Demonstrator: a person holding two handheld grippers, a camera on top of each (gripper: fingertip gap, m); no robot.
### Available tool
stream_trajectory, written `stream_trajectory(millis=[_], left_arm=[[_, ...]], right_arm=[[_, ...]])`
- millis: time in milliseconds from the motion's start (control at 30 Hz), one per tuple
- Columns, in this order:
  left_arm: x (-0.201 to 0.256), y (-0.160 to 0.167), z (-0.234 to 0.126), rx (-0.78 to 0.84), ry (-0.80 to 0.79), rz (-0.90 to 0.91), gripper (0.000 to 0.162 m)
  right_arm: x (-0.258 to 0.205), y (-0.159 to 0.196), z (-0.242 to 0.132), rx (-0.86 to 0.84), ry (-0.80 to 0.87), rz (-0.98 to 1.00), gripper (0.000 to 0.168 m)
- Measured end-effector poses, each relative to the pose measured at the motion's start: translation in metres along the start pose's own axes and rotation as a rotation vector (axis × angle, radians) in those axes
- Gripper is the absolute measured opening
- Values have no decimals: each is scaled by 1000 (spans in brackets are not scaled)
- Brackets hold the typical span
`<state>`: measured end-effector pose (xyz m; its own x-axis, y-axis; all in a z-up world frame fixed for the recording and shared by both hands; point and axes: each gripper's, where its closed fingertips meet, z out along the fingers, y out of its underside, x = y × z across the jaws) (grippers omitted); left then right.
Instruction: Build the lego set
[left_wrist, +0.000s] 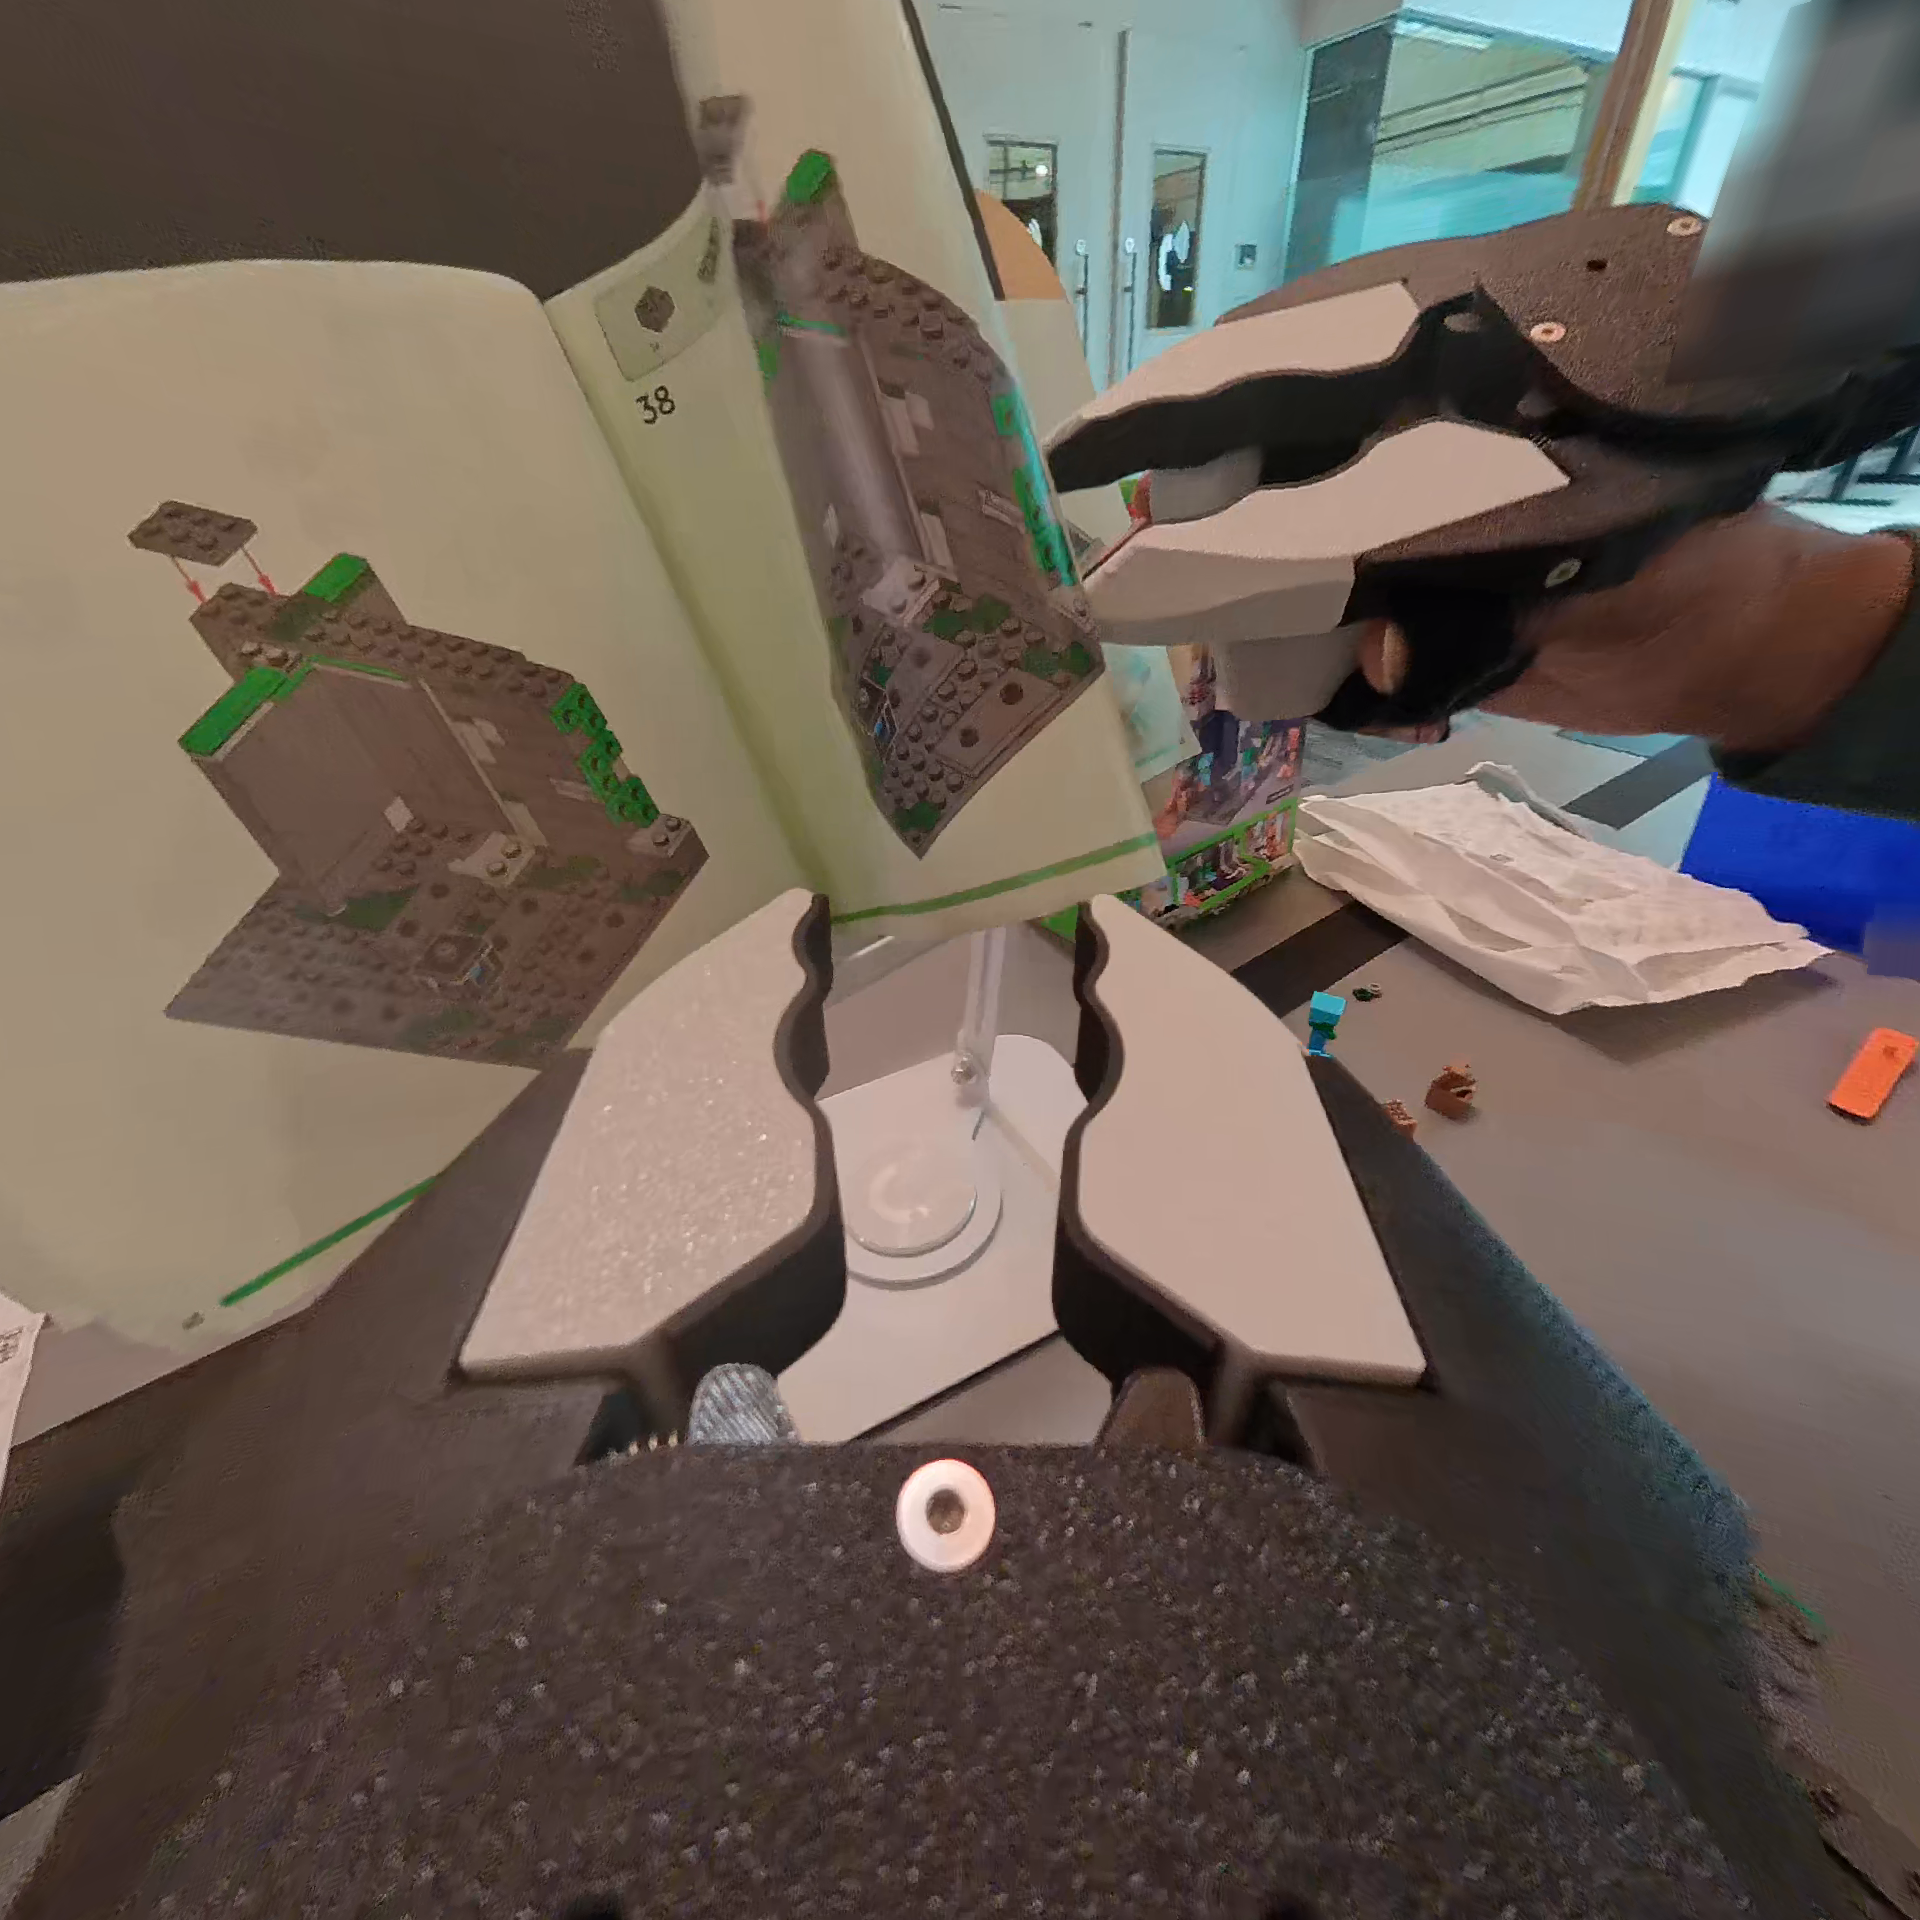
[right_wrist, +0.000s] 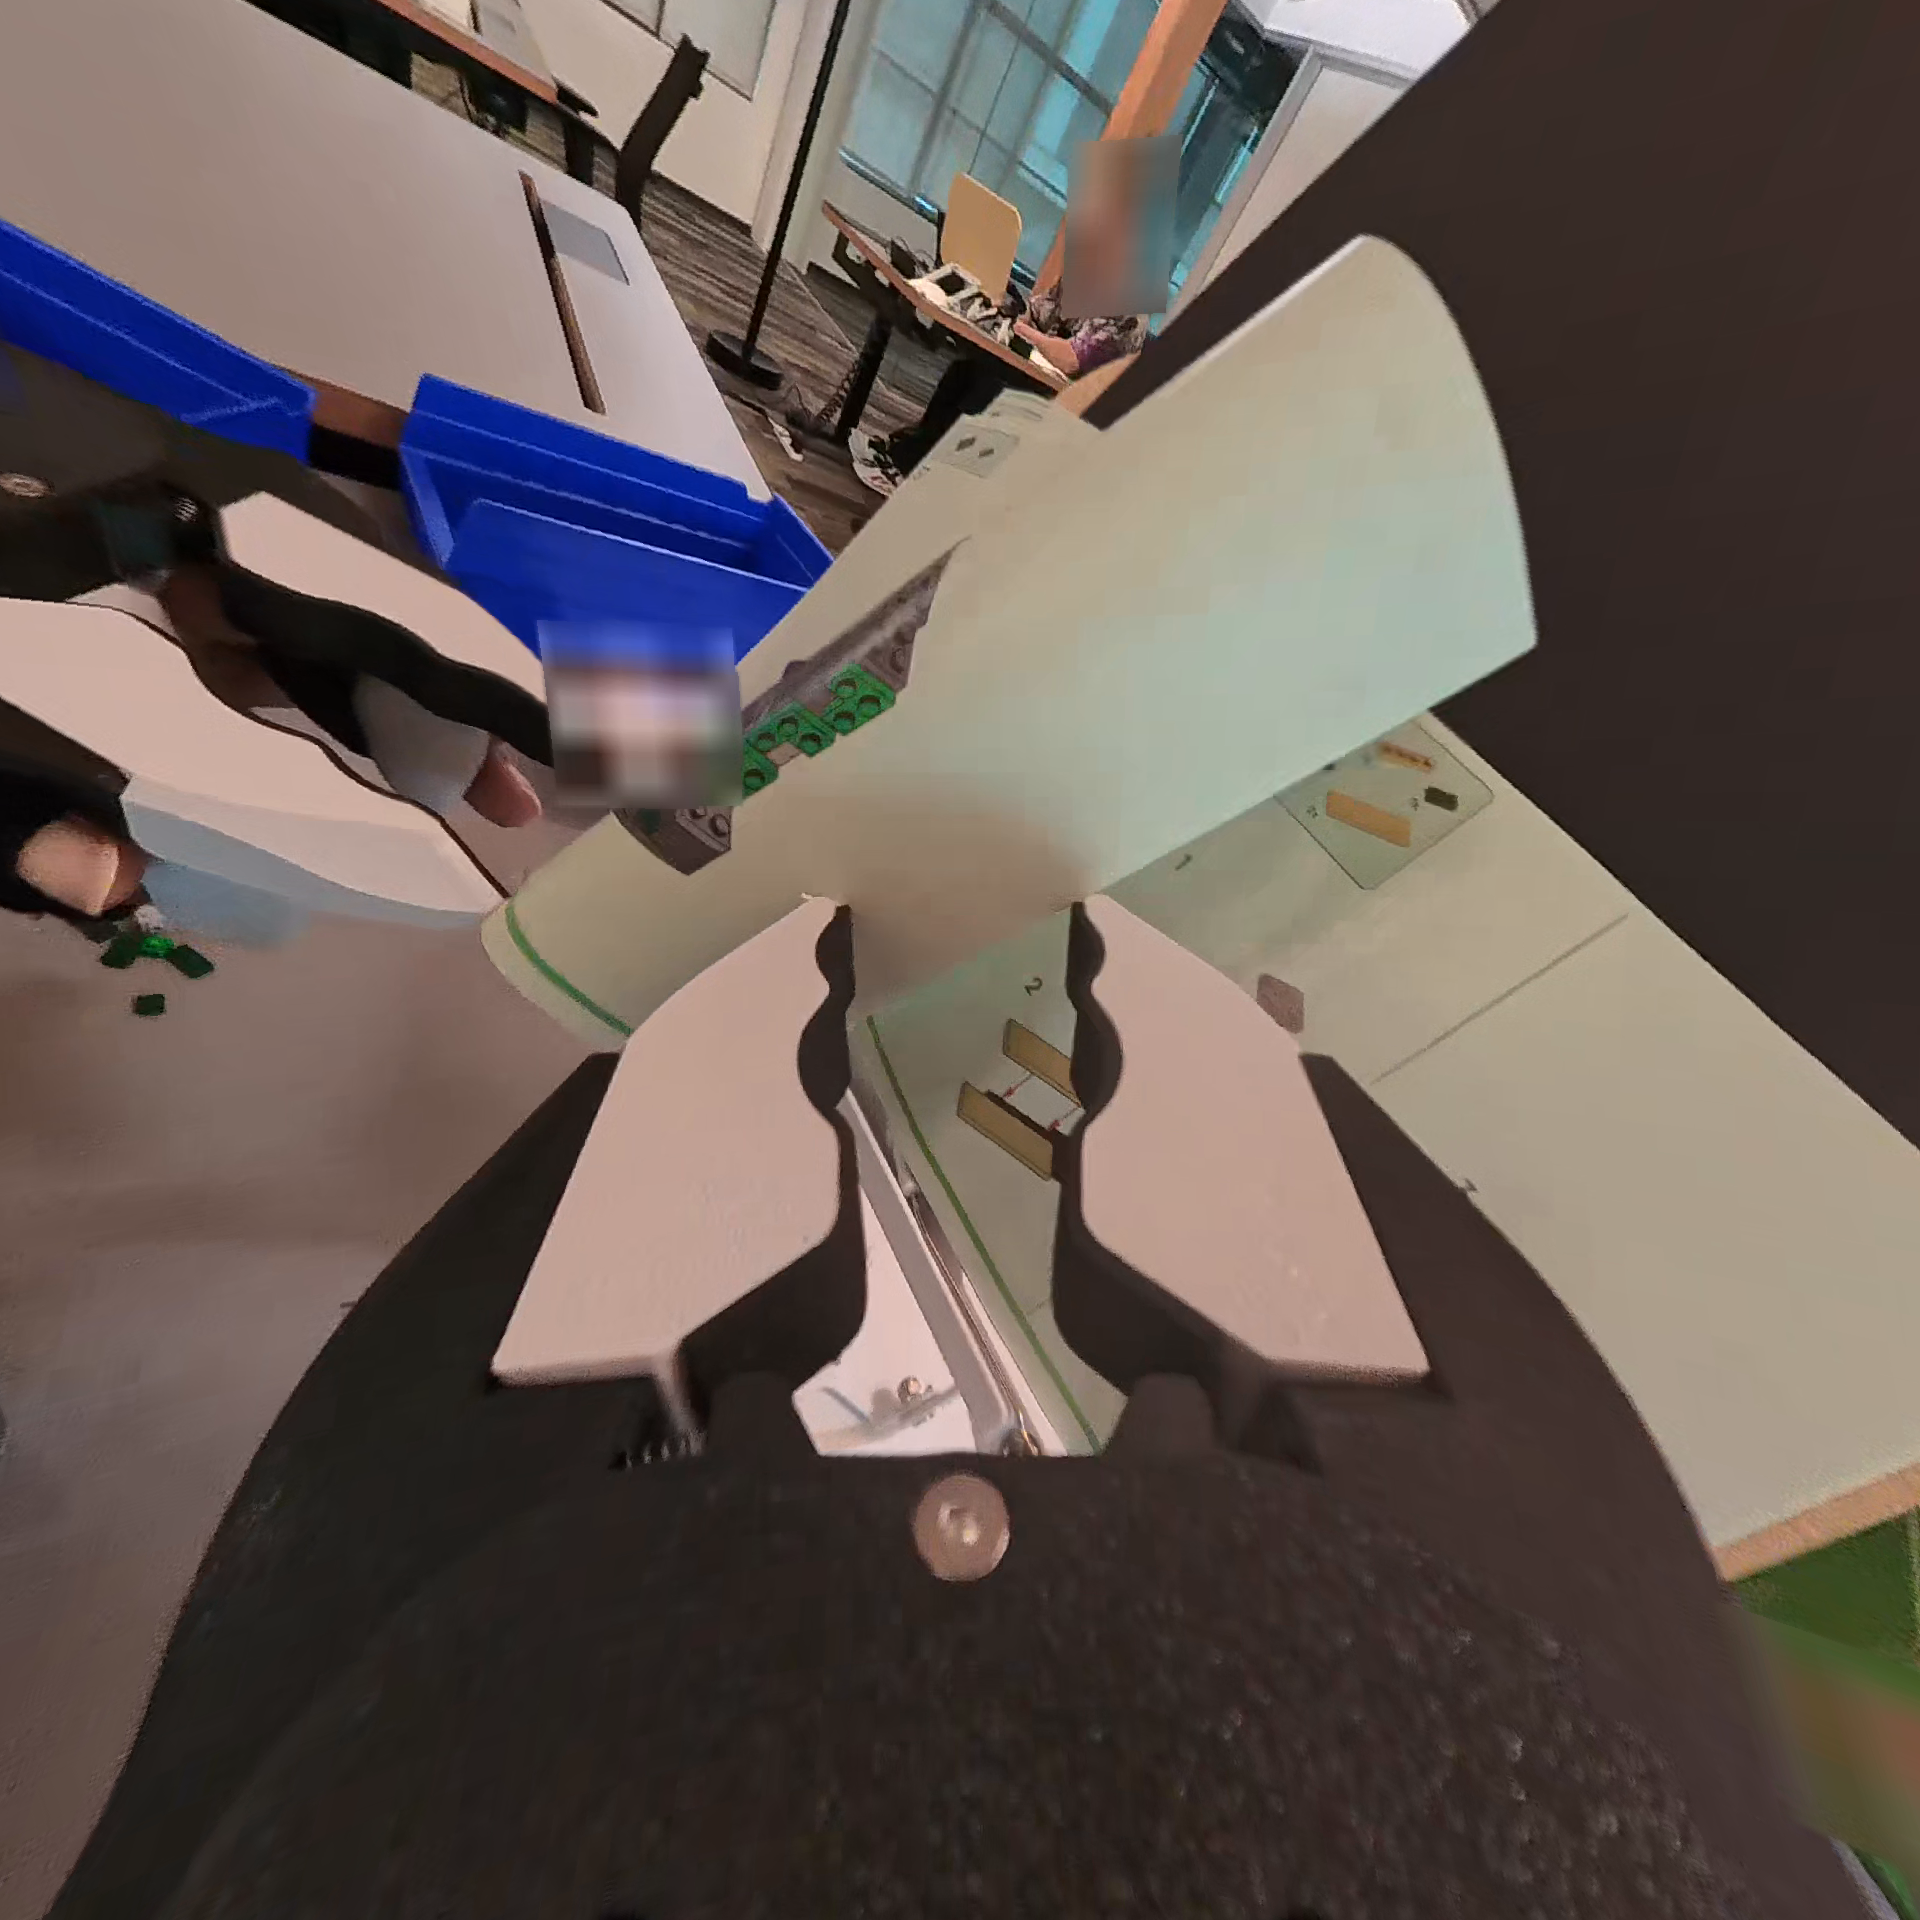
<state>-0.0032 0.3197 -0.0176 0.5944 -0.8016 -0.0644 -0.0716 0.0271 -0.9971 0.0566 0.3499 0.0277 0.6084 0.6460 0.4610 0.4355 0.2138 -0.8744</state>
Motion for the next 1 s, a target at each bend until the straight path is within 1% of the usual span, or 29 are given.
stream_trajectory(millis=[67, 167, 267, 300, 367, 467, 533, 600, 667, 700, 833, 1000], left_arm=[[1, -1, 1, -23, 35, -22, 49], [7, 0, -2, -45, 118, -61, 54], [17, -2, -5, -39, 213, -139, 59], [16, -2, -4, -45, 222, -159, 60], [7, -2, 2, -48, 183, -158, 58], [-9, 5, 15, -97, 91, -121, 56], [-18, 4, 19, -100, 36, -72, 50], [-24, 2, 20, -94, -3, -63, 33], [-28, 2, 21, -87, -8, -69, 19], [-29, 3, 21, -86, -7, -82, 15], [-32, 8, 19, -78, 22, -121, 9], [-30, 12, 17, -77, 74, -120, 9]], right_arm=[[-2, -4, 2, 21, -5, 16, 32], [-6, -8, 5, 41, -26, 57, 31], [-9, -7, 10, 44, -33, 57, 30], [-11, -7, 11, 45, -38, 60, 30], [-15, -7, 15, 47, -43, 60, 29], [-21, -10, 18, 59, -58, 68, 29], [-24, -14, 20, 72, -67, 71, 27], [-27, -17, 21, 82, -75, 76, 27], [-31, -19, 22, 90, -88, 86, 27], [-32, -20, 22, 92, -93, 89, 27], [-34, -24, 21, 111, -109, 108, 28], [-22, -52, 18, 166, -161, 175, 36]])
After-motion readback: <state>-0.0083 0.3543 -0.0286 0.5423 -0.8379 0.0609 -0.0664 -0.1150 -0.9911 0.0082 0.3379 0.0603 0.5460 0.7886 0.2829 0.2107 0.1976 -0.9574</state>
